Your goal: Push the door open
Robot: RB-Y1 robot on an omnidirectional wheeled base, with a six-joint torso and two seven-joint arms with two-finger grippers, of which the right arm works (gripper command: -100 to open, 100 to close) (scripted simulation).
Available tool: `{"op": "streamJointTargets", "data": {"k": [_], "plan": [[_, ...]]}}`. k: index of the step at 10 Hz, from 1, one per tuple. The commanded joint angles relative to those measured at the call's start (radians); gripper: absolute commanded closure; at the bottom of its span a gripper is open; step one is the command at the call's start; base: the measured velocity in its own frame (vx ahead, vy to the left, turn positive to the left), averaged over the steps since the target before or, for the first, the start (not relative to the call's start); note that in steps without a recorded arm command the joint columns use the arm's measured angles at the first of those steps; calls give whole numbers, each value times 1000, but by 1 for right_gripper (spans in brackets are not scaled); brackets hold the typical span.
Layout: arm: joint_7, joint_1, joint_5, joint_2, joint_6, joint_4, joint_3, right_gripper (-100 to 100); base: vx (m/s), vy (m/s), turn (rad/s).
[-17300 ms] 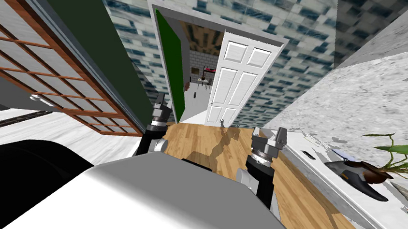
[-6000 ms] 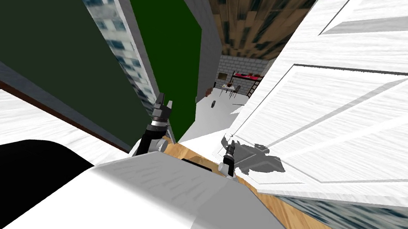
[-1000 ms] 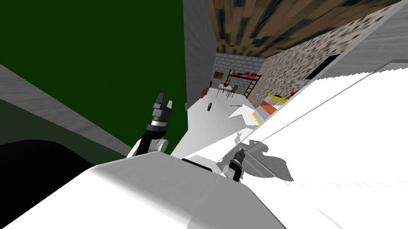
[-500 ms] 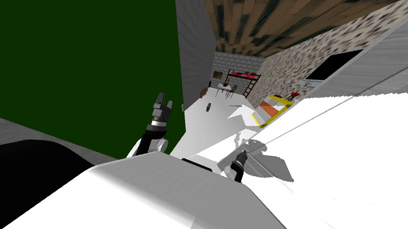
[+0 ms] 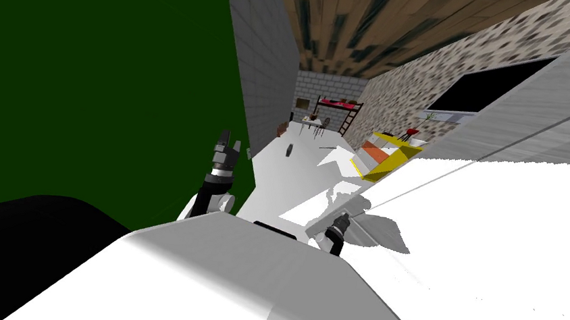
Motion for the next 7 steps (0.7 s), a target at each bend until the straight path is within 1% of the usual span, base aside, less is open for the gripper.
{"op": "streamJointTargets", "data": {"k": [1, 3, 5, 6, 7], "plan": [[8, 5, -17, -16, 1, -7, -26, 100, 207, -41, -42], [18, 5, -36, -20, 1, -7, -49, 100, 198, -27, -70], [28, 6, -55, -24, 0, -7, -72, 100, 189, -78, -32], [28, 6, -55, -24, 0, -7, -72, 100, 144, -46, -11], [28, 6, -55, -24, 0, -7, -72, 100, 56, -24, -11]]}}
